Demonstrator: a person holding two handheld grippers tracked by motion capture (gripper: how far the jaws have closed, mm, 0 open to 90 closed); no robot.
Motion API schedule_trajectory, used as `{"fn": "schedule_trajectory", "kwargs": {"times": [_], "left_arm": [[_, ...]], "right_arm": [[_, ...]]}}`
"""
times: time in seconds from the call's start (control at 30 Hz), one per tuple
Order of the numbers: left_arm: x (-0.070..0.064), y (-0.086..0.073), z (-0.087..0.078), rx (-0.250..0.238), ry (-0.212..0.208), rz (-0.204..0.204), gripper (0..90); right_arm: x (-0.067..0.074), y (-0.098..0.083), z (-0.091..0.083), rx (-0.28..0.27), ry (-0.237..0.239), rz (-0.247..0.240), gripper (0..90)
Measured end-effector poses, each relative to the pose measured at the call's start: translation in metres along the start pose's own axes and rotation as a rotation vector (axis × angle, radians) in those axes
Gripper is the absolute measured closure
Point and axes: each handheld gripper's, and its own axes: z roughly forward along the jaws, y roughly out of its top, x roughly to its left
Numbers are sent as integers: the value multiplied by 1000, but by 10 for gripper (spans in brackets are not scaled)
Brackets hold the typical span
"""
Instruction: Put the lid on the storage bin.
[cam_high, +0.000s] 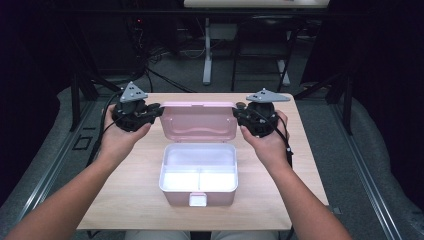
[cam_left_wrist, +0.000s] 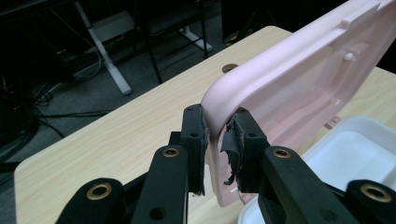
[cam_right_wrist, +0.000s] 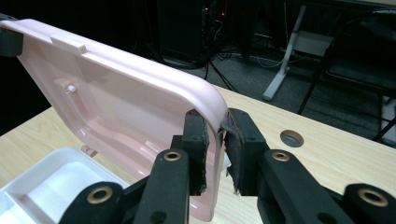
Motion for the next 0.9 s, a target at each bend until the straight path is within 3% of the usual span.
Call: {"fn": "schedule_trajectory", "kwargs": {"times": [0.47,0.7,0.9], "left_arm": [[-12,-10,-19,-8,-29,25,748],[-19,-14,-26,-12,-24,45,734],[-19,-18,-29,-23,-47,32,734]], "right_arm": [[7,-9,-18,2,34,-20,759],[11,-13,-26,-3,48,-25,750],[14,-16,-31,1,57,-35,748]]}}
